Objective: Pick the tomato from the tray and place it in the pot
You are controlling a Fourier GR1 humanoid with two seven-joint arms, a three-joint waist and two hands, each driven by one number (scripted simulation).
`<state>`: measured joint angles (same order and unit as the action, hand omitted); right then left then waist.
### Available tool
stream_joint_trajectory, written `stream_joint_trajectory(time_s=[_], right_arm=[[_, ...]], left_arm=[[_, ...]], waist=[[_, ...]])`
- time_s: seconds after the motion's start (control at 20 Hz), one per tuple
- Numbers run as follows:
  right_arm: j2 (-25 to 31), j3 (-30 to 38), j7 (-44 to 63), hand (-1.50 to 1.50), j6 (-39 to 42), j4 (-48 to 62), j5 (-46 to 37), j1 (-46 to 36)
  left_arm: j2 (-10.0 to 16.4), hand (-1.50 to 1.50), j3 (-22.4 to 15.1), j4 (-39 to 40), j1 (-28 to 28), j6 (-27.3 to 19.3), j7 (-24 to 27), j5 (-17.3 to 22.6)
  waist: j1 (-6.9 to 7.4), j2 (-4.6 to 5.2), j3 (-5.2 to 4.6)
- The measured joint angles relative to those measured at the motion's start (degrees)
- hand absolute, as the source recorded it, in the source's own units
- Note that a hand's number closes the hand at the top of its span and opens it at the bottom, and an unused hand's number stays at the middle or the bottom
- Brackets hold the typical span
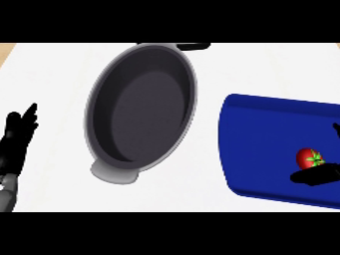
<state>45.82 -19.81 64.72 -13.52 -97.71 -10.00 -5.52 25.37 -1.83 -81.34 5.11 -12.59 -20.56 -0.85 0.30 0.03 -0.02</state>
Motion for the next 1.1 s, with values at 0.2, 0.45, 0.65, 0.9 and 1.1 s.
stream_joint_trajectory(time_s=[0.2, 0.45, 0.65, 0.9, 1.1], right_arm=[[-2.6, 0.6, -0.8, -1.5, 1.0, 2.6, -0.7, 0.2], [-5.6, 2.8, -2.5, -1.5, 2.3, 6.5, -1.4, -0.2], [-8.0, 4.9, -3.6, -1.5, 3.5, 9.2, -2.4, -0.7], [-11.3, 6.9, -5.5, -1.5, 4.6, 10.5, -4.9, 0.8], [-13.5, 9.1, -6.7, 1.5, 6.3, 13.2, -6.0, 0.3]], left_arm=[[-0.3, 0.0, 0.8, 0.6, 1.2, 0.5, -0.8, -0.6], [-1.6, 0.0, 1.4, -0.4, 0.0, 1.1, -0.8, -1.7], [-1.5, 0.0, 3.2, -1.1, -0.5, 2.9, -1.0, -1.5], [-2.3, 0.0, 4.3, -2.6, -0.7, 4.0, -2.2, -2.7], [-3.3, 0.0, 5.4, 0.2, 0.5, 4.8, -0.6, -4.1]], waist=[[-0.16, -0.01, 0.0], [-0.16, -0.03, 0.01], [-0.17, -0.03, 0.03], [-0.24, -0.05, 0.03], [-0.29, -0.02, 0.02]])
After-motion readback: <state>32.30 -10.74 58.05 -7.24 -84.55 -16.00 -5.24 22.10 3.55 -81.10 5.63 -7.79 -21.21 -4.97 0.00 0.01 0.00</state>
